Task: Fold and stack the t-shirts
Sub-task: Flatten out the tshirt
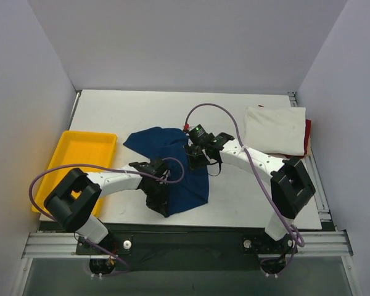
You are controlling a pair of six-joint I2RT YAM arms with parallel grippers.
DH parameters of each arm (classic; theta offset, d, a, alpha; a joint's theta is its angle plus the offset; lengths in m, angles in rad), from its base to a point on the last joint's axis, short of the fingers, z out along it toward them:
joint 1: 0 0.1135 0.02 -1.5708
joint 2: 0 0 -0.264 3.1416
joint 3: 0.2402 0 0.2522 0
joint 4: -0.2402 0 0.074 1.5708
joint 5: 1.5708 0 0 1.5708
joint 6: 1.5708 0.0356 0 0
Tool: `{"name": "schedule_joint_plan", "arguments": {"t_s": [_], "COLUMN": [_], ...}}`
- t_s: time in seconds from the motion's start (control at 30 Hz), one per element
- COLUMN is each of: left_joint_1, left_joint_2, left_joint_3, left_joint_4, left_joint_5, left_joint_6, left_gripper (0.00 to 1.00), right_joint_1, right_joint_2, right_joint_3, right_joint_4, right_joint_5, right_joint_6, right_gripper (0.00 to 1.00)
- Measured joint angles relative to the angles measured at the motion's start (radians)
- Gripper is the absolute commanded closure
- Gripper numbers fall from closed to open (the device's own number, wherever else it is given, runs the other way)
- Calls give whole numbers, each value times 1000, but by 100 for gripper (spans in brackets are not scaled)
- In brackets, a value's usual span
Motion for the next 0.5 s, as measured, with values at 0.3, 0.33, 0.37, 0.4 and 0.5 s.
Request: {"name": "schedule_joint_plan", "arguments": {"t_s": [0.3, 0.33, 0.37, 0.4, 0.5], "left_joint_1": [-1, -1, -1, 1, 13], "left_joint_2": [-87, -121, -154, -183, -234], "left_joint_3": [9, 7, 7, 6, -3], "left_joint_4": [-92, -103, -114, -118, -123], "left_joint_5": [-87, -101, -111, -119, -126], "left_joint_6": [8, 7, 5, 5, 8], "left_gripper": [100, 100, 100, 100, 100], "right_joint_1": [2, 3, 7, 13, 39], "right_joint_2": [-2, 6, 16, 28, 68], "right_joint_3": [6, 13, 21, 31, 51], "right_joint_4": [-3, -5, -3, -3, 2], "right_joint_5": [-14, -18, -21, -24, -39], "right_joint_6": [-23, -24, -24, -24, -24], "right_gripper": [85, 84, 83, 80, 67]}}
